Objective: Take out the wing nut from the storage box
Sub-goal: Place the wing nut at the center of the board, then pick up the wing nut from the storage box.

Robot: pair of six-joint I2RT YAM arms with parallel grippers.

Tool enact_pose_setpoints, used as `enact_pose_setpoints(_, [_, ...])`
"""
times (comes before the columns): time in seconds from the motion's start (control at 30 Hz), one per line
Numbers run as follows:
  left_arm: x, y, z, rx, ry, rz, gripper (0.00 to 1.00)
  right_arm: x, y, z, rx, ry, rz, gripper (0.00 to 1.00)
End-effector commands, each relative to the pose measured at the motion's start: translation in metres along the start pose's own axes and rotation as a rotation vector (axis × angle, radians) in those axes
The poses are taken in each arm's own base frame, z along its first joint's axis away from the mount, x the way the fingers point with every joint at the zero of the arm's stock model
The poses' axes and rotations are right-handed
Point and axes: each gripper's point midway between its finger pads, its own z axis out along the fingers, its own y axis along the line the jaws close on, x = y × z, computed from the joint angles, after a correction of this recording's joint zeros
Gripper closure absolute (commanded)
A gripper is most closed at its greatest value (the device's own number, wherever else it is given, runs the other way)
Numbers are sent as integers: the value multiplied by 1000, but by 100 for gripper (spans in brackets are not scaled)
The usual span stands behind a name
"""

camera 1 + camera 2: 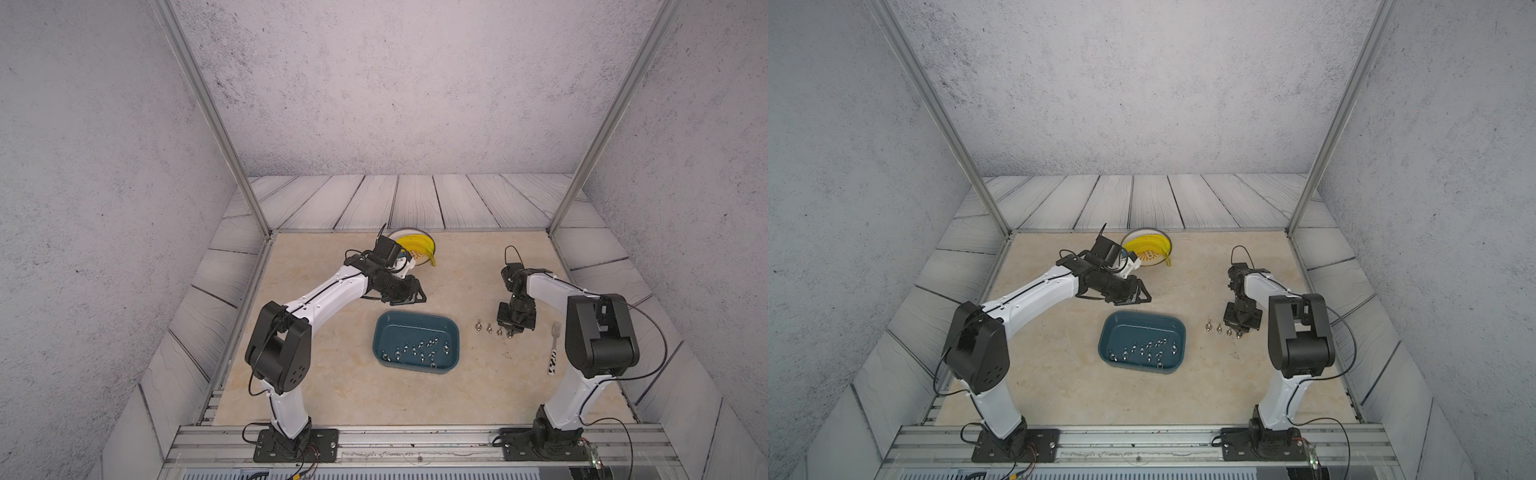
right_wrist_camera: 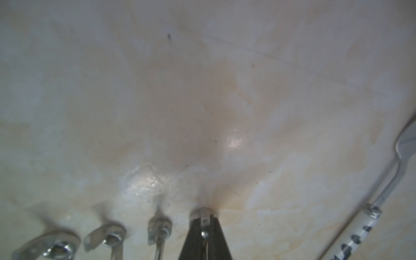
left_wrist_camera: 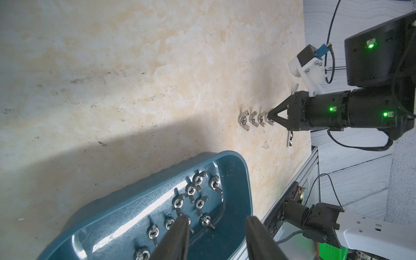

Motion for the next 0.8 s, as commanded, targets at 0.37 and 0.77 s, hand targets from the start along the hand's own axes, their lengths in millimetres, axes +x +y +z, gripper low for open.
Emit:
enact_pose_setpoints(0.37, [11, 3, 0, -5, 37, 13, 52, -1, -12, -34, 1, -94, 21, 79])
enact_pose_setpoints(0.77, [-6, 83, -47, -88, -130, -254, 52, 55, 122, -129, -199, -282, -353, 82])
